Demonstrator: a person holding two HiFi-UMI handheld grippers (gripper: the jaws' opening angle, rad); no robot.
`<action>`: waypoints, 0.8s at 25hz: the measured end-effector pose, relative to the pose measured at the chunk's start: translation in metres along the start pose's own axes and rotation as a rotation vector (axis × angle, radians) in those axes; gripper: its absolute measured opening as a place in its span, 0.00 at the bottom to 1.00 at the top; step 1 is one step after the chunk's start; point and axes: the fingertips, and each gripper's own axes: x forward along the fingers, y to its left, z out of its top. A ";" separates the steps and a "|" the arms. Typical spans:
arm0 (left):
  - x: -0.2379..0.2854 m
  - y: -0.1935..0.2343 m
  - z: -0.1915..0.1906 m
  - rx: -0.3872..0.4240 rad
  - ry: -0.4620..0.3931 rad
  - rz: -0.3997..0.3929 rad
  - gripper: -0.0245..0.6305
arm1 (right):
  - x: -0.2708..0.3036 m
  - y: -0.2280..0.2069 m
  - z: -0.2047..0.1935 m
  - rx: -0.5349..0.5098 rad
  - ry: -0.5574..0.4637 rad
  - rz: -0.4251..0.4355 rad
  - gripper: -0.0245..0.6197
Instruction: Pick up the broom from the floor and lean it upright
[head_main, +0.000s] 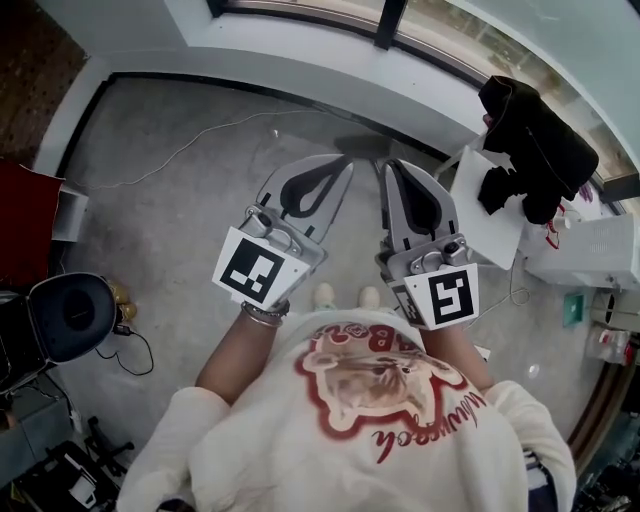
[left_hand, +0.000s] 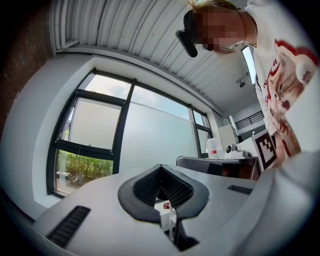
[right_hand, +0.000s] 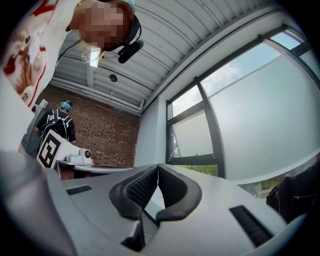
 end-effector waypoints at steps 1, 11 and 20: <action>-0.001 -0.001 0.000 -0.002 0.003 0.000 0.06 | 0.000 0.001 0.002 -0.006 -0.005 -0.001 0.08; 0.004 -0.021 -0.005 -0.026 0.008 -0.054 0.06 | -0.015 -0.002 0.011 -0.016 -0.024 -0.001 0.08; 0.015 -0.039 -0.007 -0.001 0.001 -0.112 0.06 | -0.030 -0.015 0.010 -0.019 -0.028 -0.036 0.08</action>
